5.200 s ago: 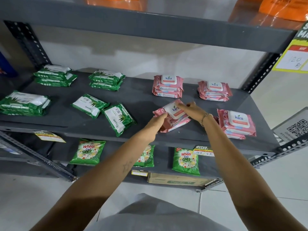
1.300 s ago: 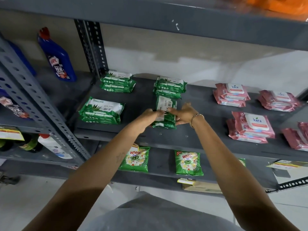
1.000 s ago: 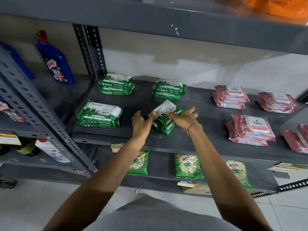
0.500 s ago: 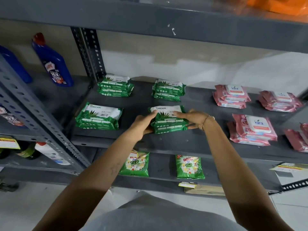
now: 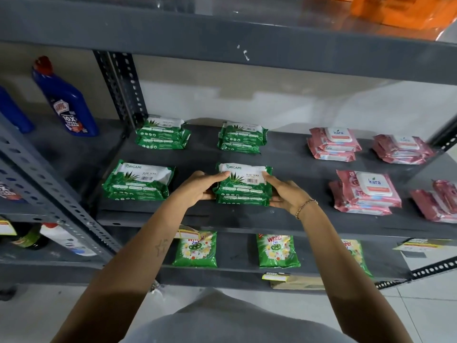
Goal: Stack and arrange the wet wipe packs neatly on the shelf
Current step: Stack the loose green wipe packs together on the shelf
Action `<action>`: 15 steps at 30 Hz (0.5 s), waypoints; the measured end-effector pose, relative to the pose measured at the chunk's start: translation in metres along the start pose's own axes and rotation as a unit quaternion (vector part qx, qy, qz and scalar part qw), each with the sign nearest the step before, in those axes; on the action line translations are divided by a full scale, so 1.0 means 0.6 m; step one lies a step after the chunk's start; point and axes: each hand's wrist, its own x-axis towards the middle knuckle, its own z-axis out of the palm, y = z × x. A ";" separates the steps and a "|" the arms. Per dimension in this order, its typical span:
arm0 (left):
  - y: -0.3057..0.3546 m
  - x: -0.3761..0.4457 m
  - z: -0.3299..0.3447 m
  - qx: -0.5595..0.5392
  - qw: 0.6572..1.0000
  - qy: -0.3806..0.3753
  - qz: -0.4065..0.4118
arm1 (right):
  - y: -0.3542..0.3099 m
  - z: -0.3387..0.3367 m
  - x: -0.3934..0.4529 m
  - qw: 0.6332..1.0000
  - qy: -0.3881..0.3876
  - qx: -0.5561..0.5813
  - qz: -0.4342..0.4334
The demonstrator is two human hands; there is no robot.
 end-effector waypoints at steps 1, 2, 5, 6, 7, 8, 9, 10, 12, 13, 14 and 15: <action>-0.002 0.000 -0.001 0.000 1.000 -0.003 0.001 | 0.001 -0.001 0.000 1.000 0.002 0.002 -0.001; -0.003 -0.001 -0.002 0.001 1.000 -0.005 0.001 | 0.002 0.000 -0.001 1.000 0.005 0.006 -0.003; -0.008 -0.004 0.000 -0.009 1.000 0.002 0.002 | 0.002 0.006 -0.008 1.000 0.004 0.004 -0.009; -0.009 -0.005 0.001 -0.013 1.000 0.006 0.004 | 0.001 0.008 -0.010 1.000 0.000 0.003 -0.012; -0.010 -0.004 0.002 -0.015 1.000 0.009 0.006 | 0.000 0.008 -0.013 1.000 -0.003 0.003 -0.015; -0.009 -0.005 0.003 -0.014 1.000 0.010 0.009 | 0.000 0.008 -0.013 1.000 -0.003 0.004 -0.016; -0.010 -0.005 0.003 -0.012 1.000 0.008 0.011 | 0.000 0.006 -0.013 1.000 -0.001 0.004 -0.018; -0.009 -0.005 0.002 -0.010 1.000 0.005 0.012 | 0.000 0.005 -0.015 1.000 -0.001 0.002 -0.018; -0.009 -0.005 -0.001 -0.004 1.000 0.000 0.015 | -0.001 0.004 -0.017 1.000 -0.006 0.000 -0.015; -0.009 -0.006 -0.002 -0.002 1.000 -0.004 0.014 | 0.000 0.004 -0.018 1.000 -0.009 -0.002 -0.013; -0.010 -0.006 -0.002 -0.002 1.000 -0.005 0.016 | 0.002 0.003 -0.018 1.000 -0.012 -0.002 -0.011; -0.010 -0.008 -0.001 -0.002 1.000 -0.006 0.017 | 0.003 0.003 -0.020 1.000 -0.016 0.002 -0.010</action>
